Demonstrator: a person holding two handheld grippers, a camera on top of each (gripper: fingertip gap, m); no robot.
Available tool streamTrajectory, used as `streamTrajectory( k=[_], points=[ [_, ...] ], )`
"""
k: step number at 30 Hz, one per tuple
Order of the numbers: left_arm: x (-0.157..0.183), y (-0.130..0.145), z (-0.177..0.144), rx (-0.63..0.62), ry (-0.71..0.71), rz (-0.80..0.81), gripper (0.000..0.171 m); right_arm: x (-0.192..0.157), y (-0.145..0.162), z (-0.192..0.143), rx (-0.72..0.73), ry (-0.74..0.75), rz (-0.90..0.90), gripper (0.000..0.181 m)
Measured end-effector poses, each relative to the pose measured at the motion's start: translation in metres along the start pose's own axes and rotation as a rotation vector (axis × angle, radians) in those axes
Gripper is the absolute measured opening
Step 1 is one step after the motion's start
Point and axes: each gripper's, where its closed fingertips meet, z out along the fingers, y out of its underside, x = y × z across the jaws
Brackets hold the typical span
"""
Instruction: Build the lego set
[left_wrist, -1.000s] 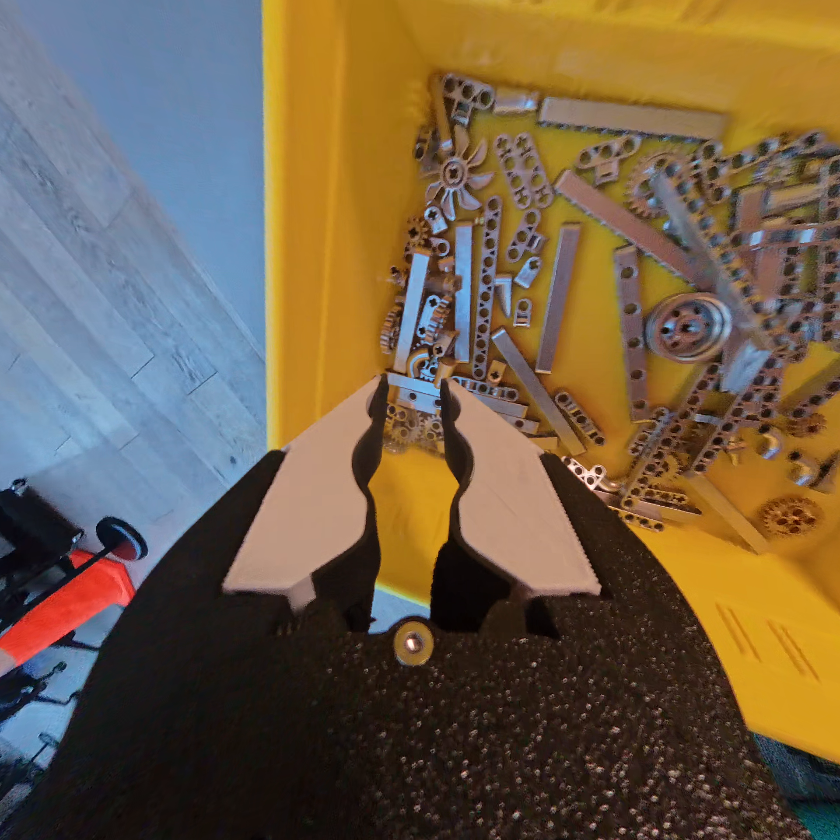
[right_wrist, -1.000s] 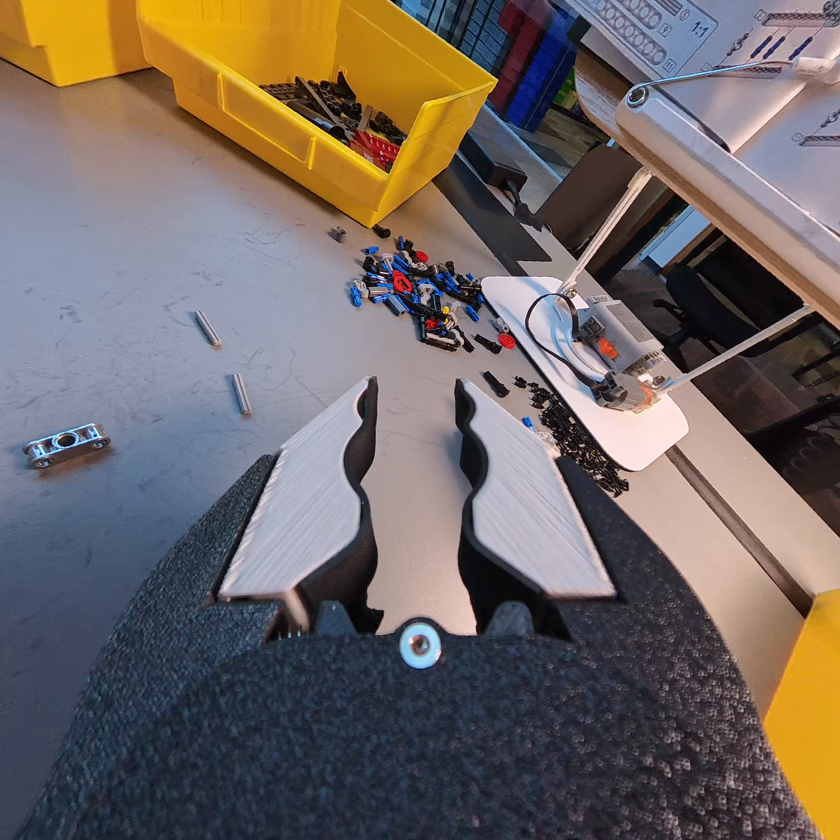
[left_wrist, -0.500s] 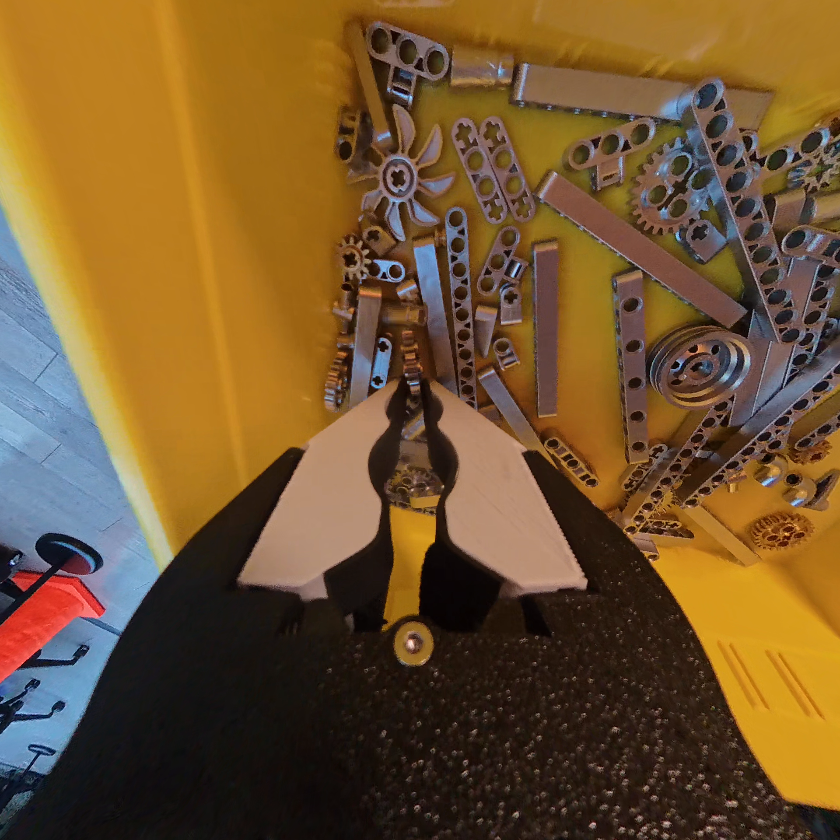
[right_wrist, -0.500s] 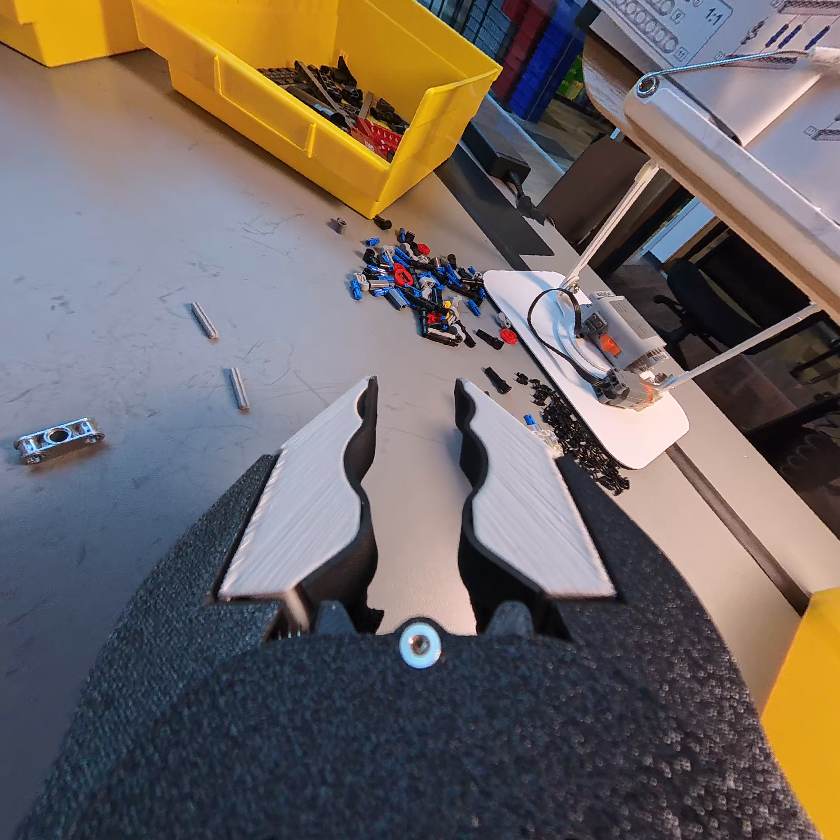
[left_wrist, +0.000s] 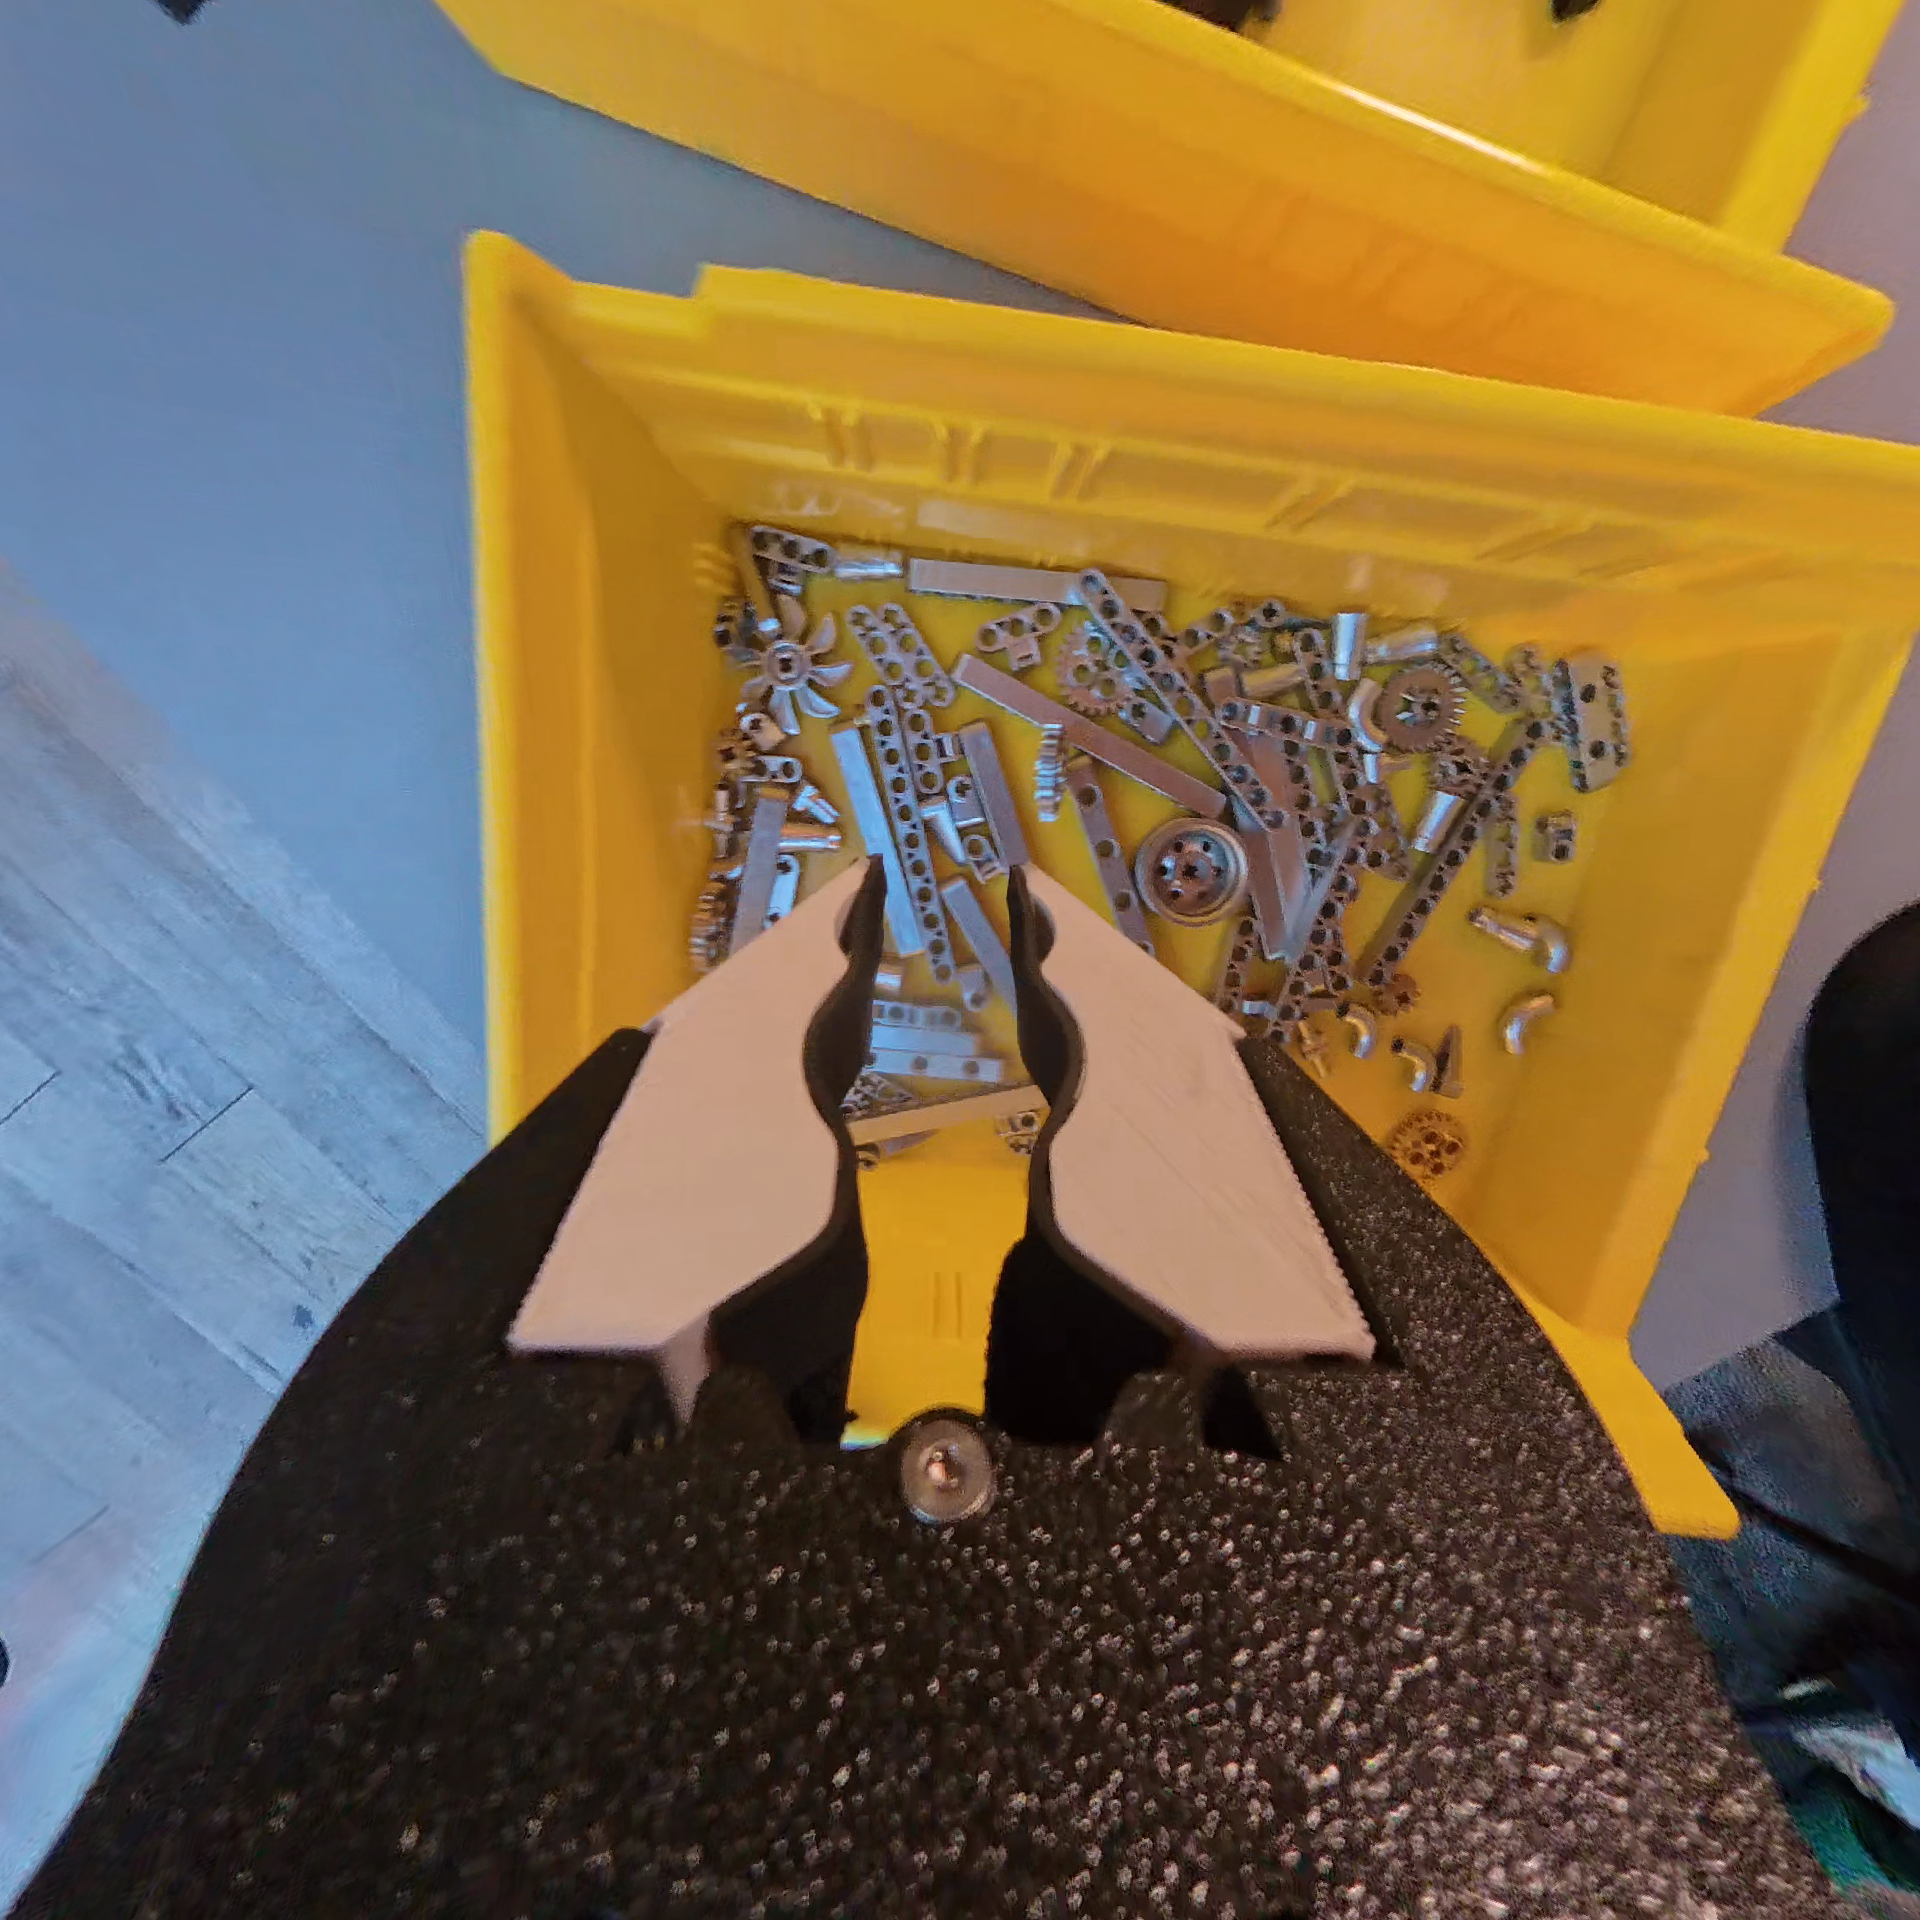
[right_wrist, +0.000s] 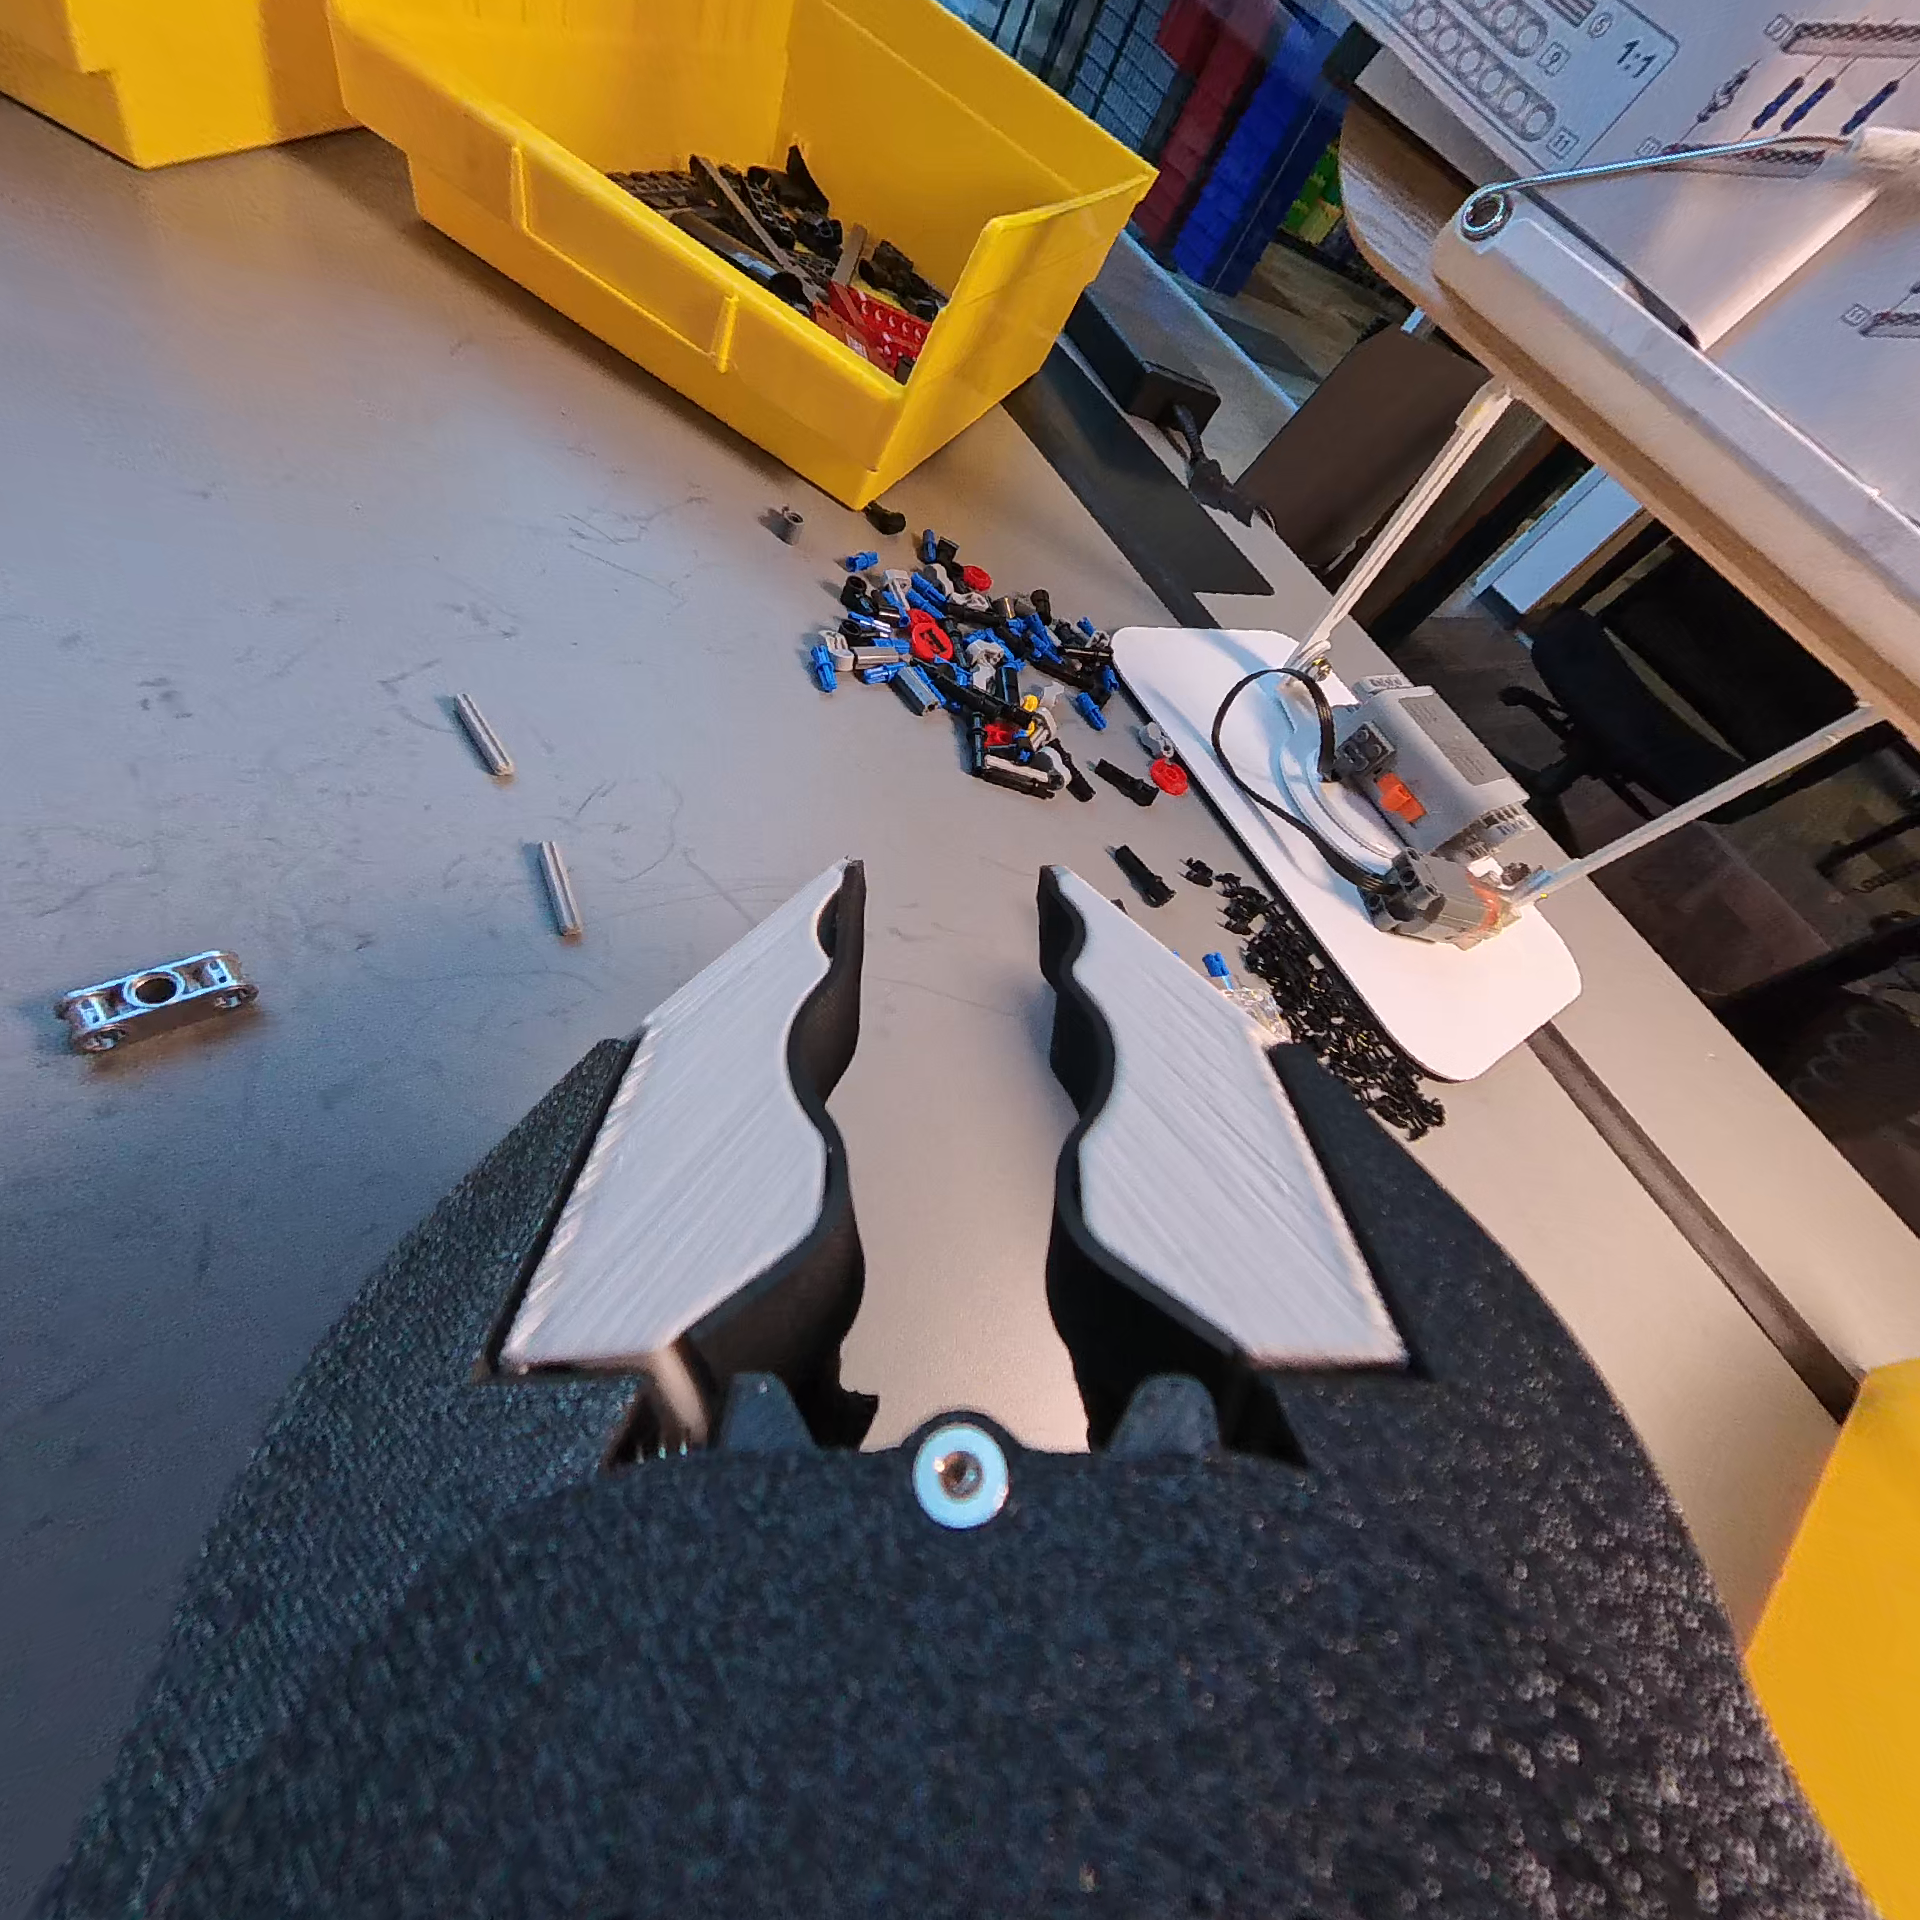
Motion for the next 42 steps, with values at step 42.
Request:
streamTrajectory(
  k=[42],
  points=[
    [-0.049,0.026,0.055,-0.152,-0.183,0.017,0.023,-0.002,0.000,-0.002,-0.002,-0.002,-0.012,0.031]
  ],
)
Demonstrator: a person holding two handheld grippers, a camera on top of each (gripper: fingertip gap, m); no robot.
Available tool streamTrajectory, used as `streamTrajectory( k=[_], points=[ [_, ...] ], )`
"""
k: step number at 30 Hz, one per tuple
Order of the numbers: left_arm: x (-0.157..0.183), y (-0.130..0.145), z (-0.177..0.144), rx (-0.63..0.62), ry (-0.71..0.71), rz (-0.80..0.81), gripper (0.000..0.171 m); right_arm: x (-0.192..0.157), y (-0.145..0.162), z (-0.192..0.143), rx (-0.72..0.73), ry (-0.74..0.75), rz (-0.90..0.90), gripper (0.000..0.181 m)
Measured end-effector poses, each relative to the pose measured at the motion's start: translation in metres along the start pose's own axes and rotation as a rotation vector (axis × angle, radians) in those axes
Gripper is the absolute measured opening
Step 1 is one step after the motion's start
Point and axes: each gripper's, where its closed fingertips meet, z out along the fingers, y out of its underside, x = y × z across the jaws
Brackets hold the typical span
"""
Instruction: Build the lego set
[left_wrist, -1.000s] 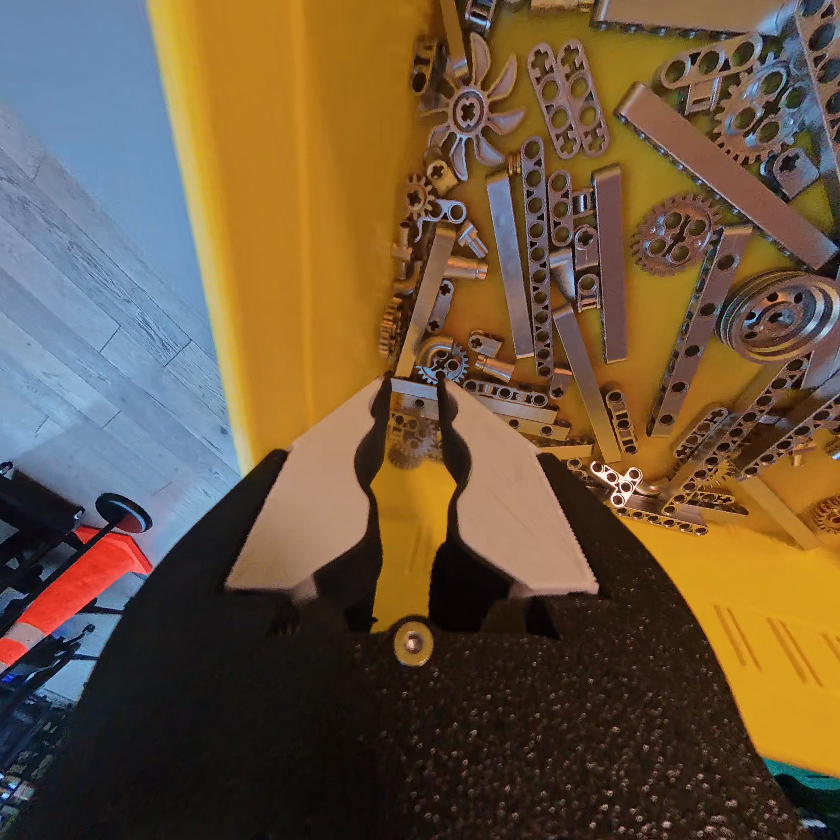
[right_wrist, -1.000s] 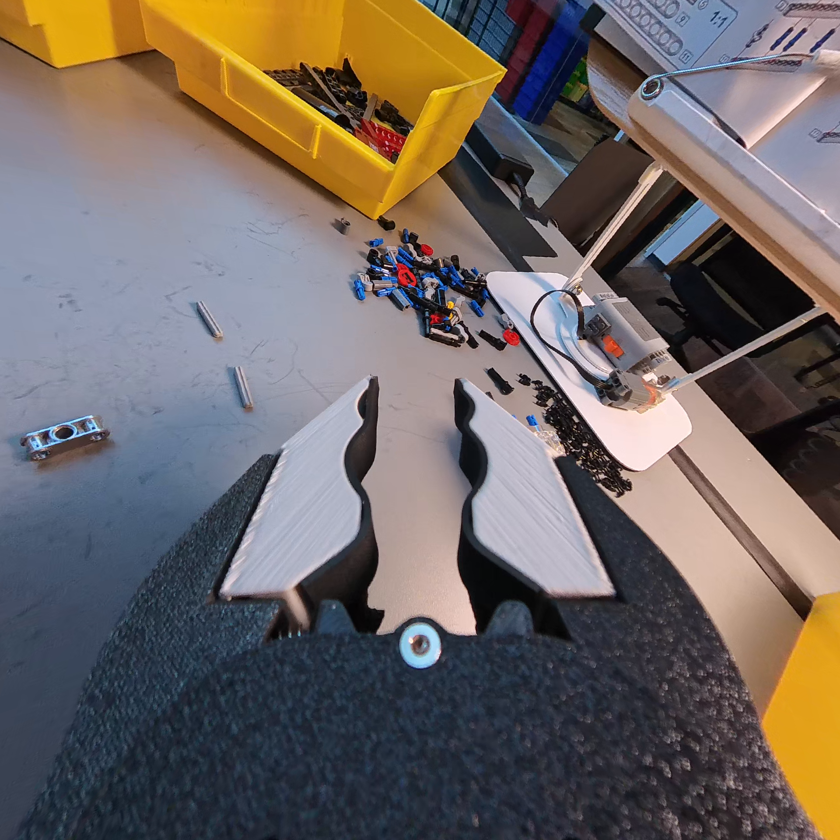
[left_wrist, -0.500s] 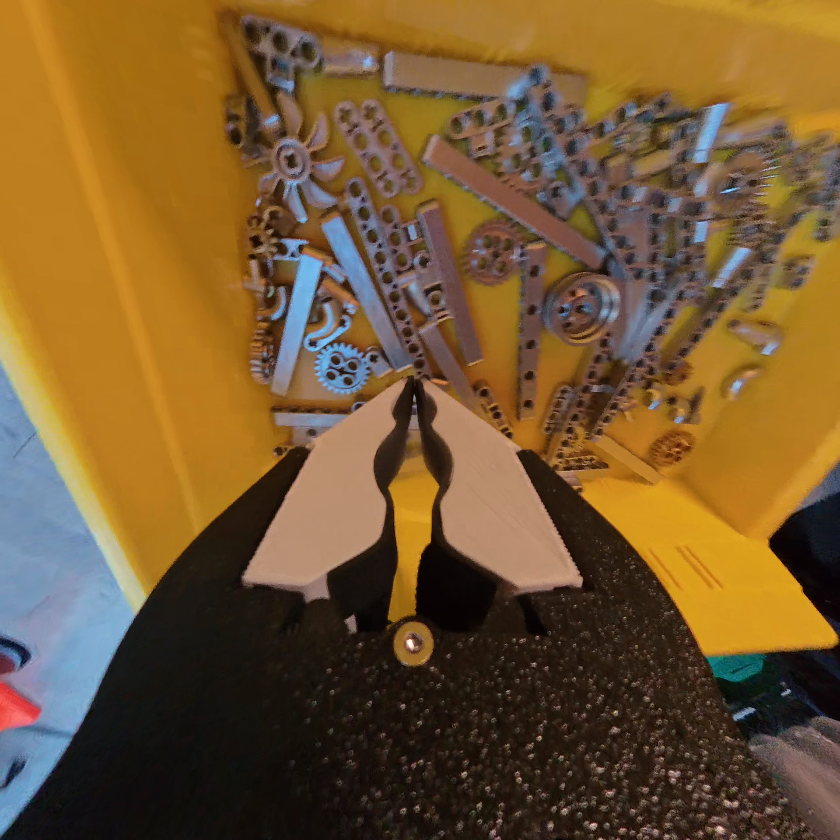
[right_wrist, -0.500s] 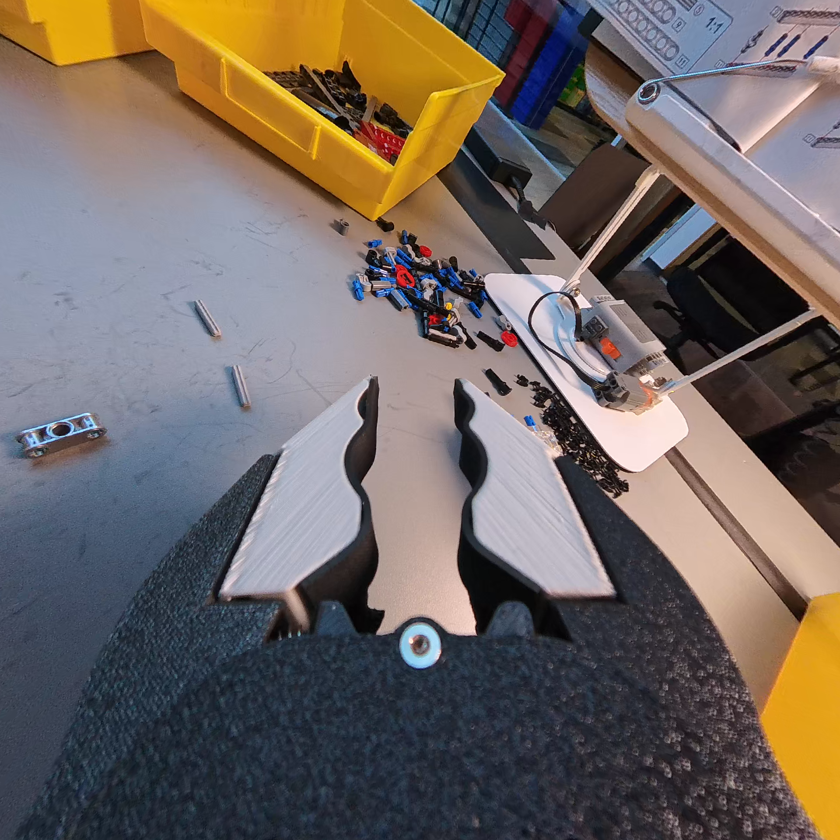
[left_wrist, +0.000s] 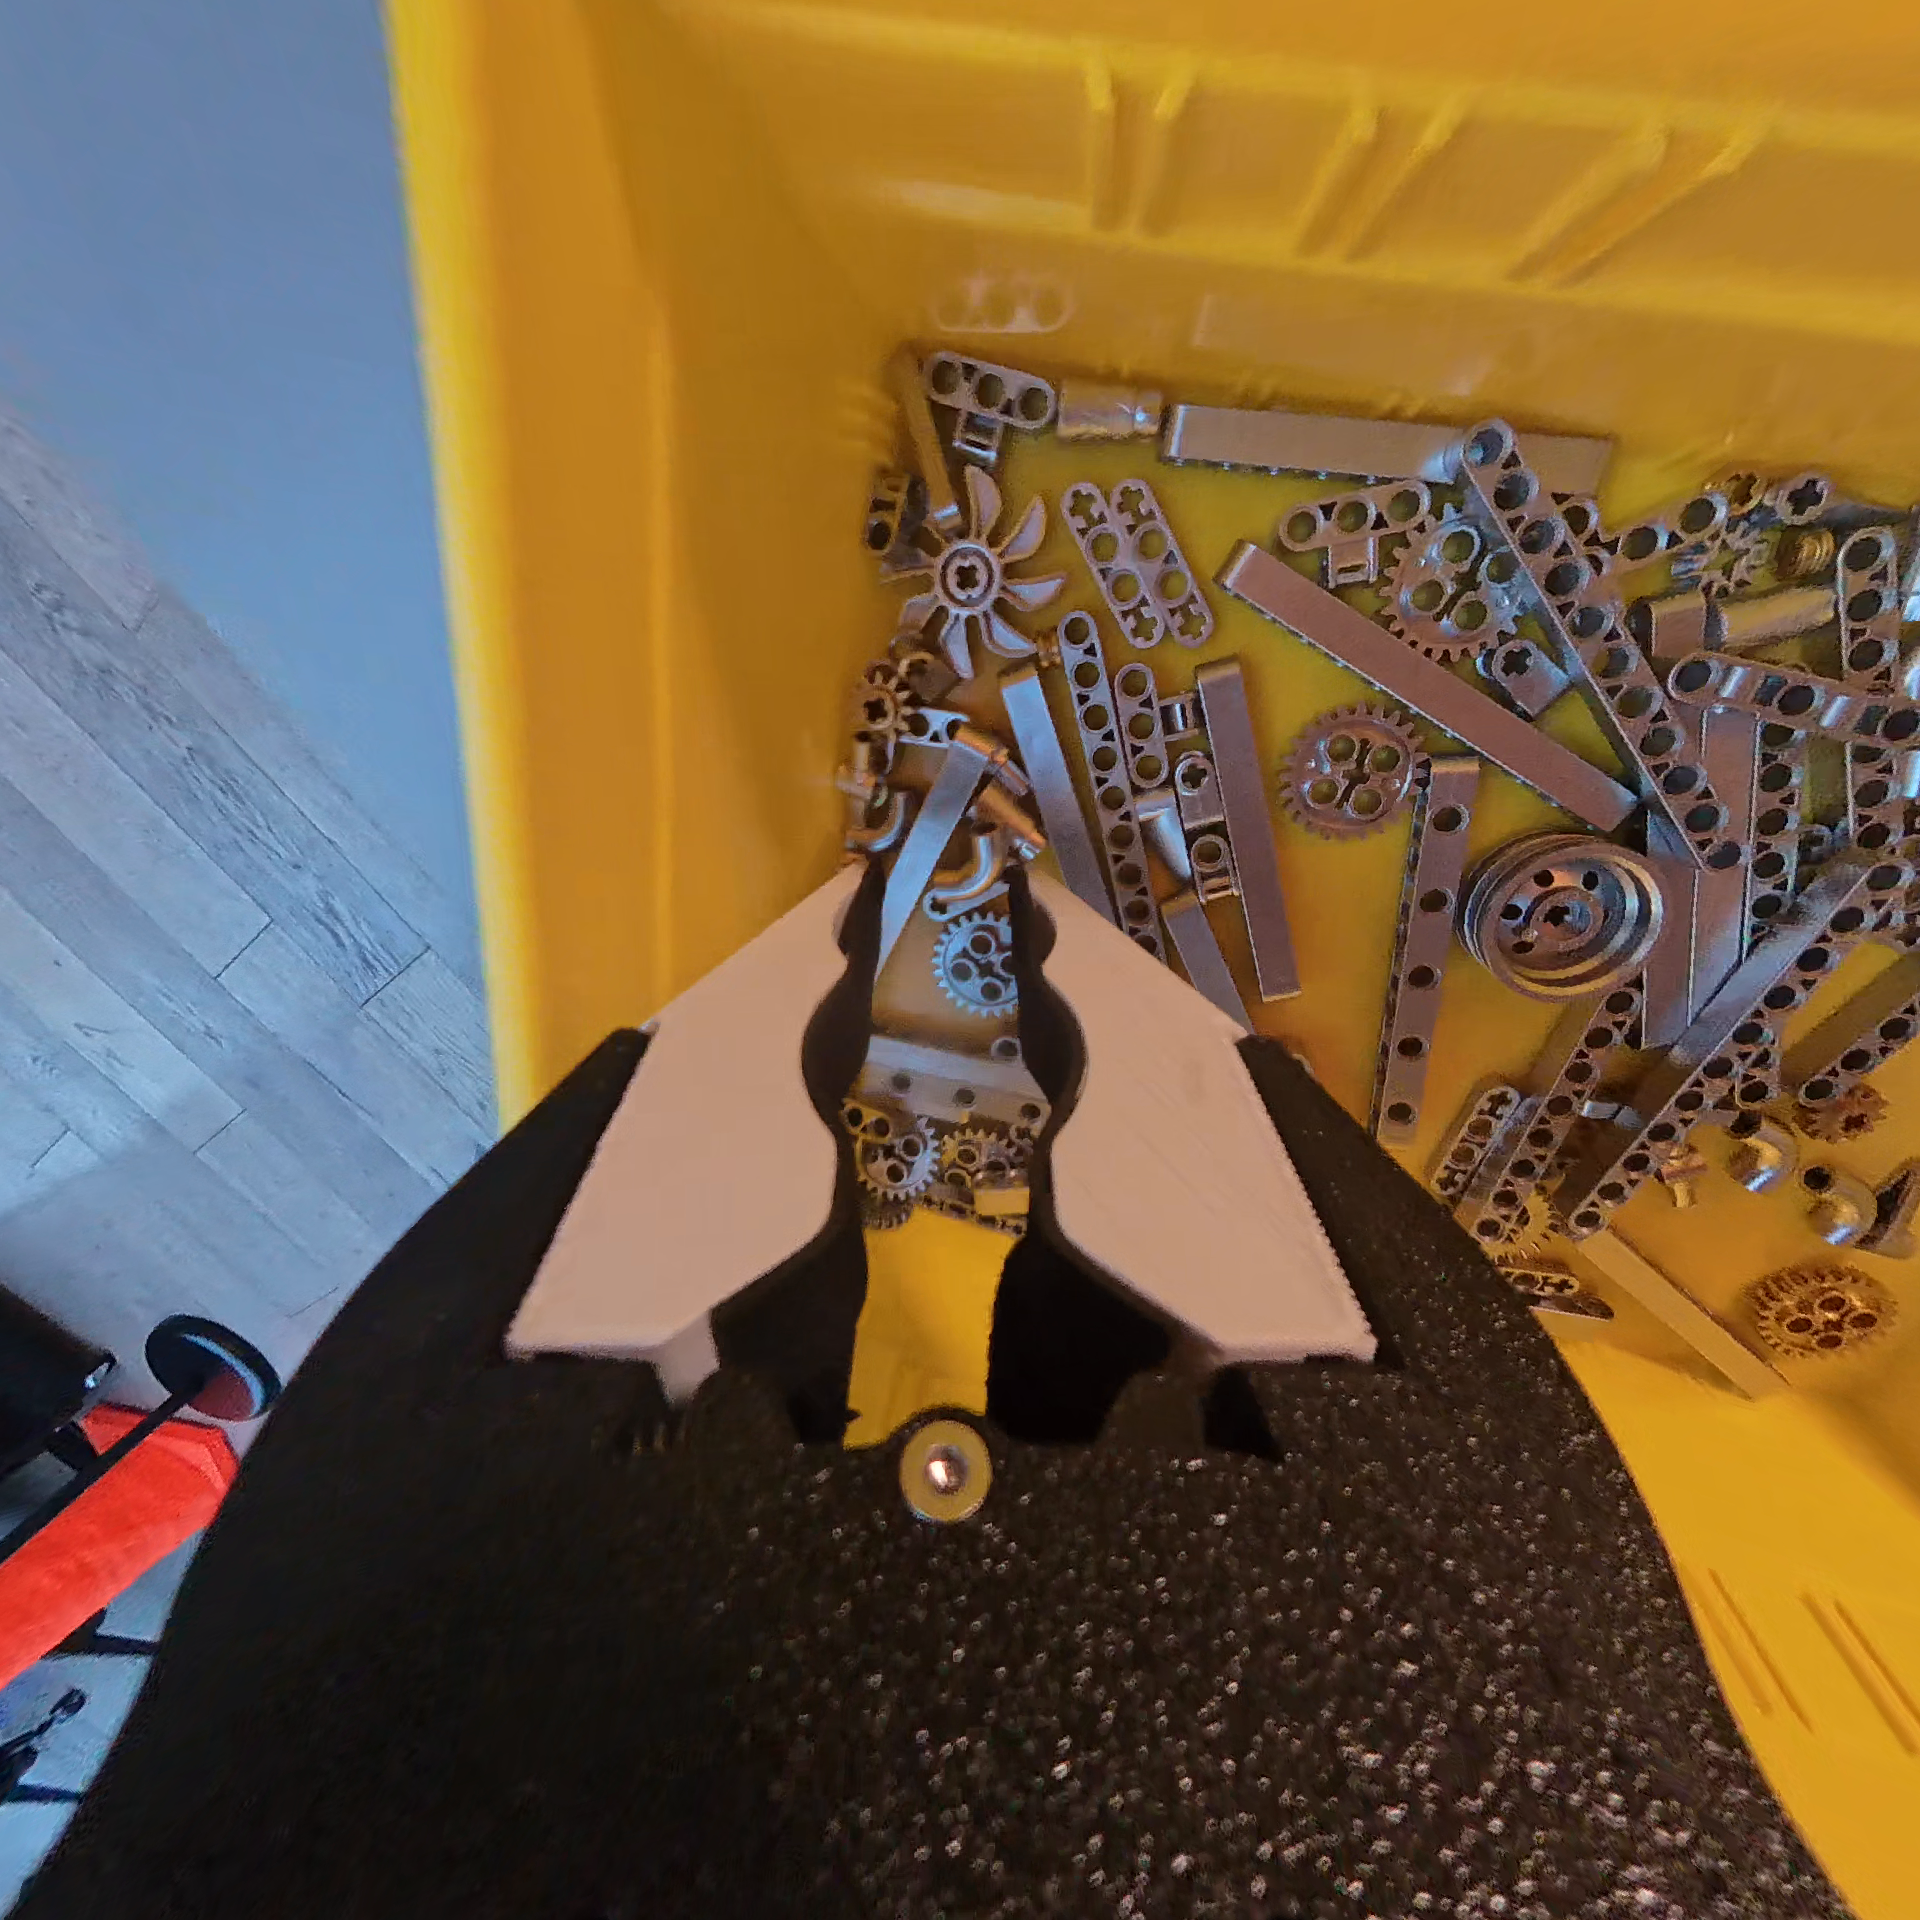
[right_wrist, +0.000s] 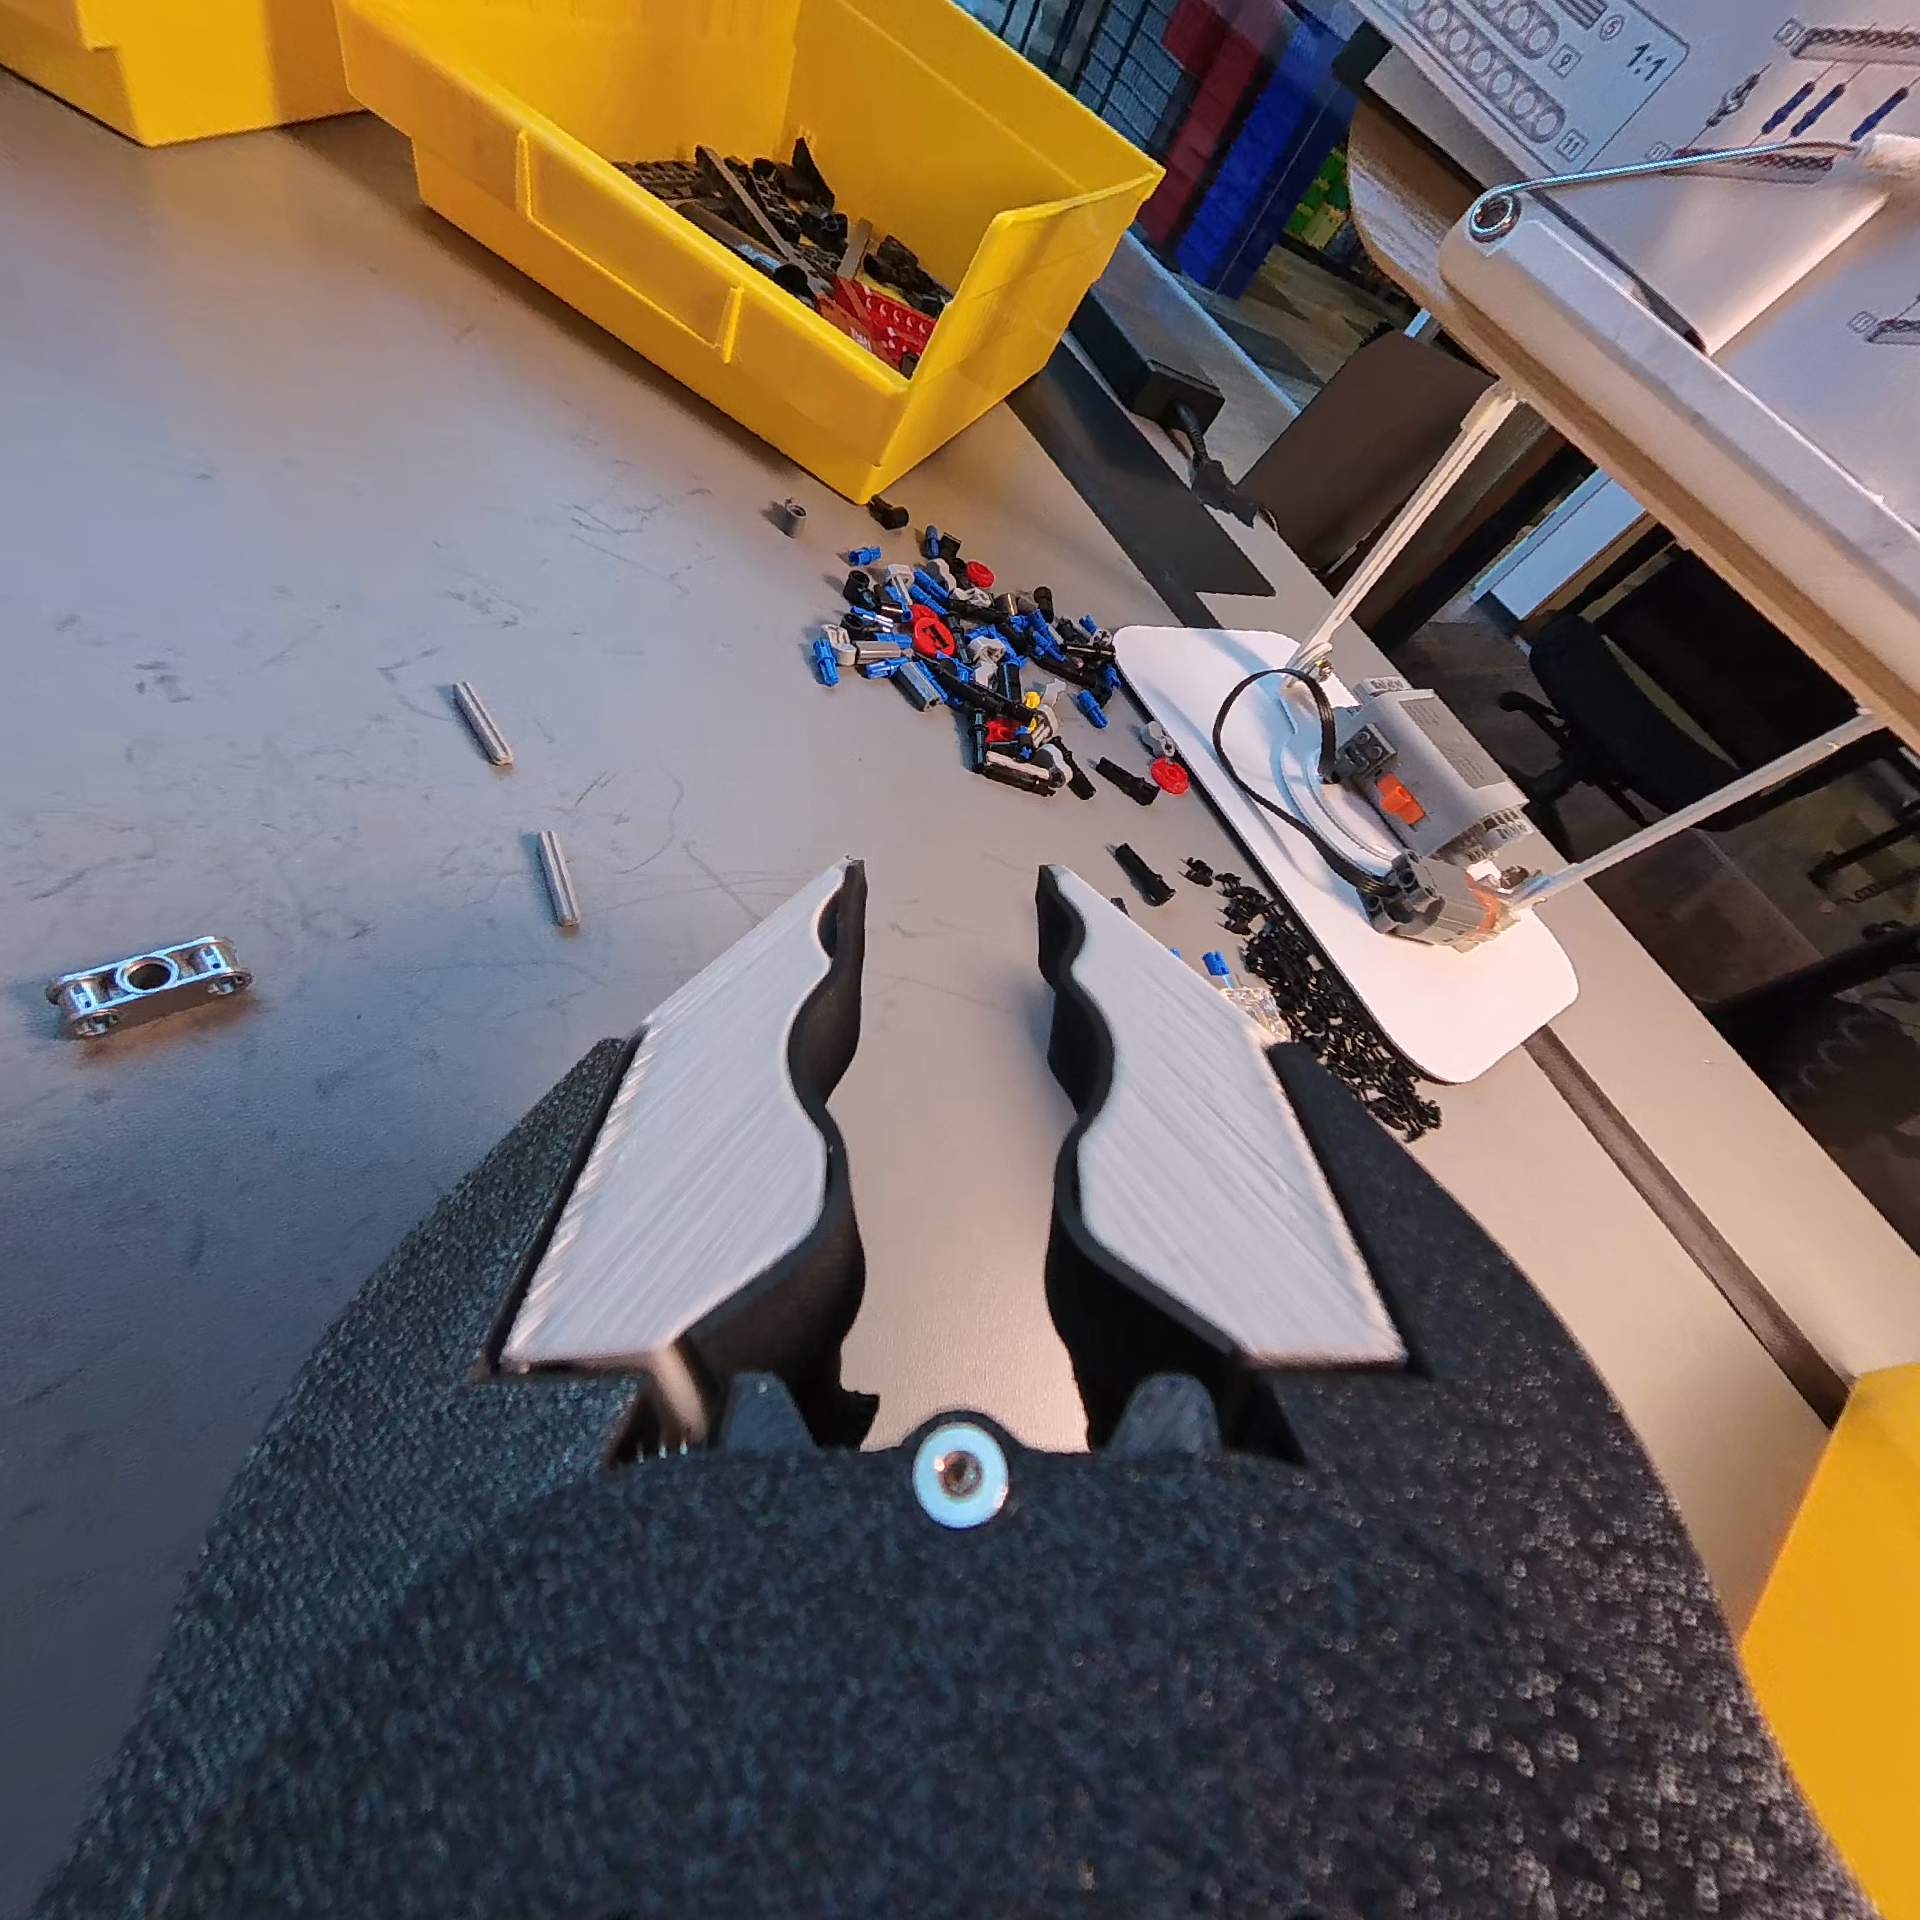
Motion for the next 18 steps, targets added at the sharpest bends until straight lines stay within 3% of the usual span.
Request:
streamTrajectory(
  k=[3,5,9,14,18],
  points=[
    [0.003,0.003,0.016,-0.030,0.035,0.013,0.028,0.000,0.000,0.000,-0.004,0.001,-0.002,0.031],
    [0.007,0.011,0.022,-0.078,0.079,0.021,0.019,0.000,0.001,0.001,-0.007,0.002,-0.002,0.031],
    [0.022,0.020,0.013,-0.121,0.177,0.037,0.015,0.000,0.001,0.001,-0.007,0.002,-0.002,0.031],
    [0.024,0.016,-0.013,-0.037,0.194,0.006,0.015,-0.001,0.001,0.002,-0.014,-0.007,-0.004,0.031],
    [0.024,0.010,-0.031,0.044,0.214,-0.017,0.006,-0.002,0.001,0.003,-0.017,-0.010,-0.014,0.031]
  ],
)
